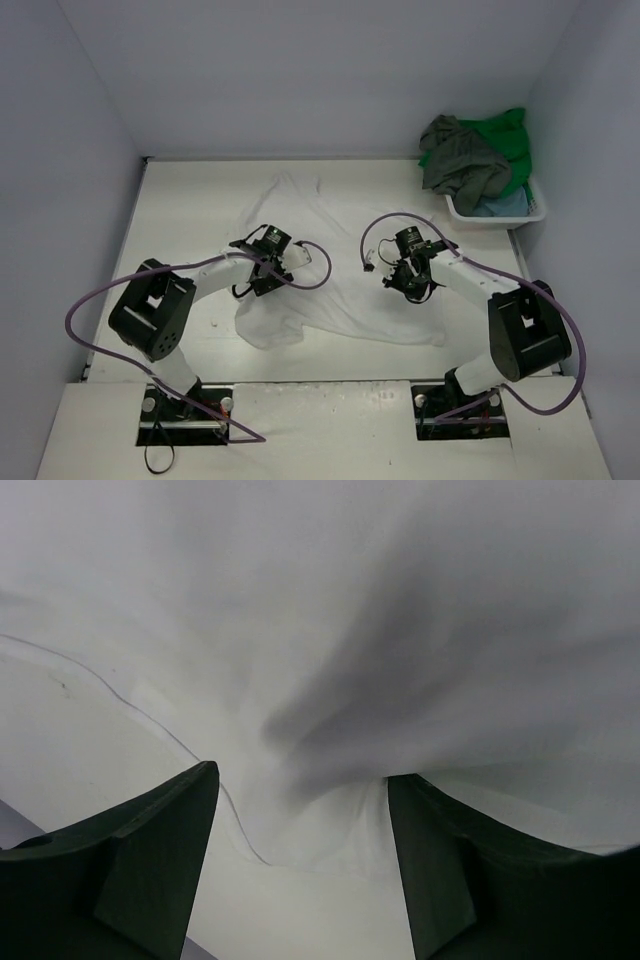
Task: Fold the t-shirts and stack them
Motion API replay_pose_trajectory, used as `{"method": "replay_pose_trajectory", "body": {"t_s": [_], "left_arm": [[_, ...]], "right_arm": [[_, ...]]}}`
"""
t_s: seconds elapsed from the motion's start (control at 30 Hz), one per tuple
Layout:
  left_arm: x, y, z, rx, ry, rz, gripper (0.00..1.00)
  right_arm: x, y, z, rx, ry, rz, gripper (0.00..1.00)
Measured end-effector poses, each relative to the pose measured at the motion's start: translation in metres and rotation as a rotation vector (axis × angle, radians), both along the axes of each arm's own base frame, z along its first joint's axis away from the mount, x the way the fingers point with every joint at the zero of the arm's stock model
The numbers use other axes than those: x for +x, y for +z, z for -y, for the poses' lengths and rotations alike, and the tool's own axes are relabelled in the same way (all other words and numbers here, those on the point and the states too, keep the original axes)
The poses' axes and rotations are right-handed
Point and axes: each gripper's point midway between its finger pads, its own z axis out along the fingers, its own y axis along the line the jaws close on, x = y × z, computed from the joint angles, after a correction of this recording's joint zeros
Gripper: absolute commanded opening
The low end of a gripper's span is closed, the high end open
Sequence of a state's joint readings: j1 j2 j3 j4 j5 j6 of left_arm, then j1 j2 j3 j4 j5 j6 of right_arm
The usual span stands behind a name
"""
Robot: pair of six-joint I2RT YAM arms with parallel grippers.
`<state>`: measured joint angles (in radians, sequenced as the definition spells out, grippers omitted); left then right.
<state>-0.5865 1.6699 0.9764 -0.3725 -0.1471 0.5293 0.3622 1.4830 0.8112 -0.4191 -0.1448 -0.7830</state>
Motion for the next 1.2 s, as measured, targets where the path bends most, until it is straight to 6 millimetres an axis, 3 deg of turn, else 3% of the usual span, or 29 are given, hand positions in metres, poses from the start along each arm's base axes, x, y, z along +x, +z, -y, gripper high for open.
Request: {"method": "replay_pose_trajectory", "body": {"t_s": [0.23, 0.4, 0.6, 0.67, 0.8, 0.9, 1.07, 1.2], "left_arm": [[0.018, 0.000, -0.016, -0.001, 0.069, 0.021, 0.63], [0.022, 0.000, -0.044, 0.007, 0.145, 0.008, 0.63], [0.018, 0.000, -0.074, 0.029, 0.216, -0.021, 0.68], [0.015, 0.001, -0.077, 0.033, 0.222, -0.033, 0.76], [0.003, 0.006, -0.076, 0.014, 0.228, -0.063, 0.79], [-0.005, 0.026, -0.074, -0.022, 0.222, -0.050, 0.83], [-0.013, 0.086, -0.067, -0.141, 0.195, 0.077, 0.84], [-0.030, 0.122, -0.063, -0.224, 0.158, 0.152, 0.85]], "right_arm": [[0.010, 0.006, 0.003, 0.008, -0.023, 0.022, 0.05], [0.024, 0.016, 0.004, 0.021, -0.051, 0.056, 0.06], [0.030, 0.018, 0.002, 0.032, -0.076, 0.066, 0.06], [0.029, 0.018, 0.001, 0.037, -0.087, 0.063, 0.06], [0.027, 0.020, -0.004, 0.049, -0.087, 0.064, 0.07], [0.024, 0.029, -0.015, 0.065, -0.060, 0.088, 0.12], [0.011, 0.052, -0.043, 0.107, 0.040, 0.165, 0.20], [-0.013, 0.050, -0.054, 0.115, 0.106, 0.159, 0.26]]}}
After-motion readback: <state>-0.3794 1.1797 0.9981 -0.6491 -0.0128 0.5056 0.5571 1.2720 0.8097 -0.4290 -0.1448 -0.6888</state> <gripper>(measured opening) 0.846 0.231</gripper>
